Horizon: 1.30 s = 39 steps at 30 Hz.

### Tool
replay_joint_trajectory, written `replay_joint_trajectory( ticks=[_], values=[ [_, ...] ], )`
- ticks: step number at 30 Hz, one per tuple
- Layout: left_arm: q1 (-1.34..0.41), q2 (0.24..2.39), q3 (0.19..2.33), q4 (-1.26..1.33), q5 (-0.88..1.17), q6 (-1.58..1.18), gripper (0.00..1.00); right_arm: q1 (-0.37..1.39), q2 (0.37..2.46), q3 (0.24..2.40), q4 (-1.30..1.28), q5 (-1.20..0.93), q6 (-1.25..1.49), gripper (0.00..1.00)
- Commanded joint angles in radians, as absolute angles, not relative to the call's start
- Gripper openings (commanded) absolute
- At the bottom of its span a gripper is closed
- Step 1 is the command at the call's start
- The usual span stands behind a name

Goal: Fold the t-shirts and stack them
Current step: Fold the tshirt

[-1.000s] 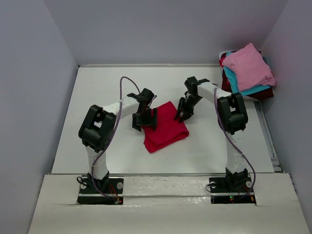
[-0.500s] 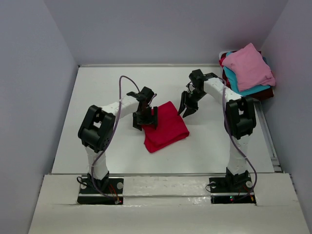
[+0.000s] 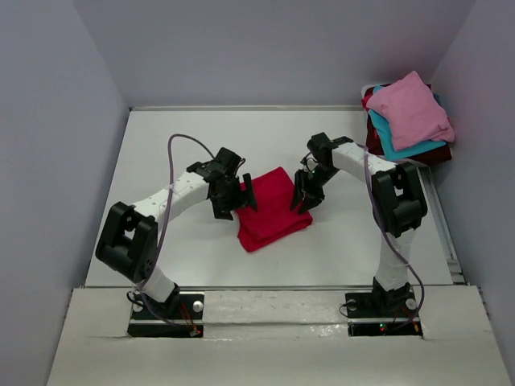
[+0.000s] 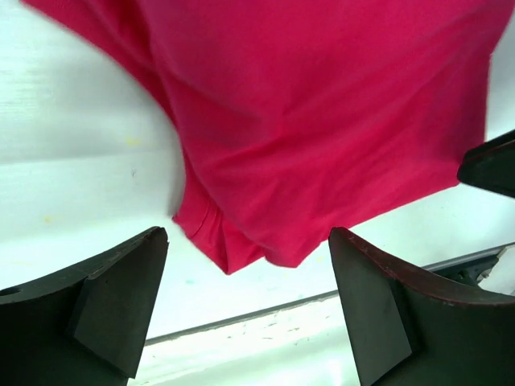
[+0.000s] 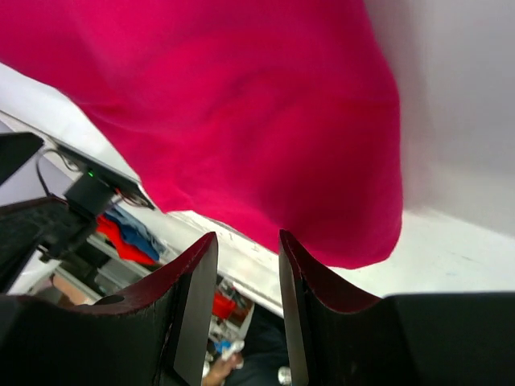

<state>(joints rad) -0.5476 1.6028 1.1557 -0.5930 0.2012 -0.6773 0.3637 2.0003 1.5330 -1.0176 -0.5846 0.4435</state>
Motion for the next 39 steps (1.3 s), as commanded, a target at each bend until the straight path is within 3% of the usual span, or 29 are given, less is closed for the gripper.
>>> replay_joint_trajectory(
  ticks=[1,9,24,39],
  values=[
    [-0.541,1.514,1.040,-0.555,0.219,-0.776,0.93,0.408,1.970,1.459,-0.934,-0.643,0.428,0.42],
    [-0.541,1.477,0.928,-0.477,0.221,-0.833,0.94,0.420,1.979,1.387,-0.904,-0.649,0.407,0.42],
    [-0.522,1.603,0.953,-0.400,0.219,-0.827,0.94,0.451,1.947,1.308,-0.868,-0.666,0.422,0.42],
    [-0.468,1.608,0.945,-0.391,0.233,-0.779,0.94,0.460,1.915,1.469,-0.983,-0.644,0.417,0.42]
  ],
)
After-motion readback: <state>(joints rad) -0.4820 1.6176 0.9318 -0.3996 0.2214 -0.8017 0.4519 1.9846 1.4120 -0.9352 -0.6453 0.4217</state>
